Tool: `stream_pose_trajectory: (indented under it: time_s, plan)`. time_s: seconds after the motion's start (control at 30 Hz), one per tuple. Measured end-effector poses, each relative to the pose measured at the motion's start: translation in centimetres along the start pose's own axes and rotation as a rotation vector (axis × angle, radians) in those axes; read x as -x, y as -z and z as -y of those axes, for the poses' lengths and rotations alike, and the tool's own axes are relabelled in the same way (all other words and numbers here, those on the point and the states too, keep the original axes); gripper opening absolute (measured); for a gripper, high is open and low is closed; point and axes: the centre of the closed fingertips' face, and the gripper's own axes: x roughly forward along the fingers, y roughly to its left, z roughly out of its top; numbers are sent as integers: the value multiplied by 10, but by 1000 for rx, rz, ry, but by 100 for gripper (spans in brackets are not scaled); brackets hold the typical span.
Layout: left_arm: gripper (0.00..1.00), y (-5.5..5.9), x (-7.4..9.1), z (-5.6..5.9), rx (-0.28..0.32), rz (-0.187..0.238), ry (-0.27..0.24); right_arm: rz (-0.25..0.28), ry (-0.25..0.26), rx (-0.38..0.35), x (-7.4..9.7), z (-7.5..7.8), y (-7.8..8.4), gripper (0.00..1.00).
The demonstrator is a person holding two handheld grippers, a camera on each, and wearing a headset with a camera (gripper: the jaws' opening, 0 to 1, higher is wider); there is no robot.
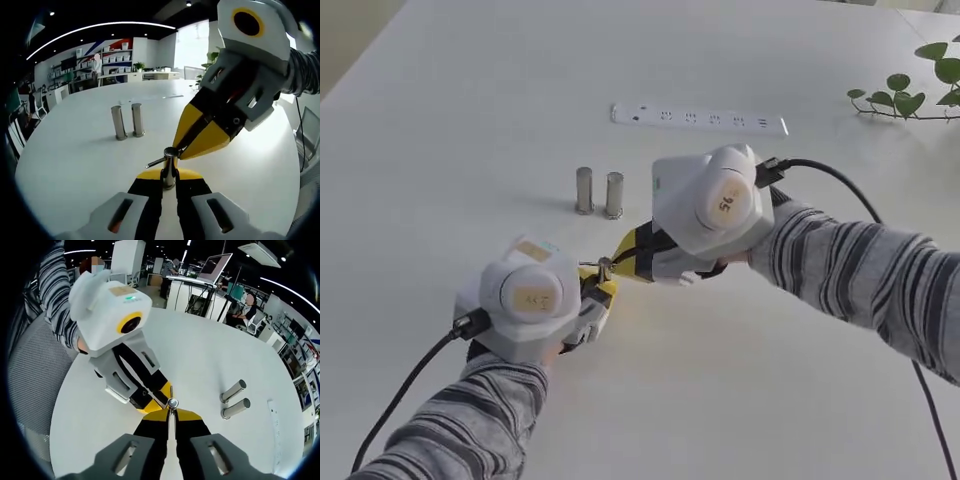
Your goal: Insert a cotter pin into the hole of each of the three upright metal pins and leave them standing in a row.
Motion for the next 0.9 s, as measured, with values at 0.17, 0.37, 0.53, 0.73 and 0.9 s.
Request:
stream_pose_trajectory:
  time_s: [0.17, 0.37, 0.53, 0.73, 0.9]
  plan:
    - [6, 0, 0, 0, 5, 0, -2, 72, 29, -141, 6, 4, -3, 12]
    - [5, 1, 0, 0, 2, -2, 1, 139, 68, -342, 19, 11, 4, 25]
    - [5, -1, 1, -1, 1, -9, 10, 134, 112, -398, 29, 22, 19, 28]
    - [5, -1, 1, -11, -10, -17, 9, 144, 155, -457, 40, 22, 29, 28]
    - [5, -6, 6, -26, 1, -1, 2, 167, 179, -501, 46, 23, 37, 30]
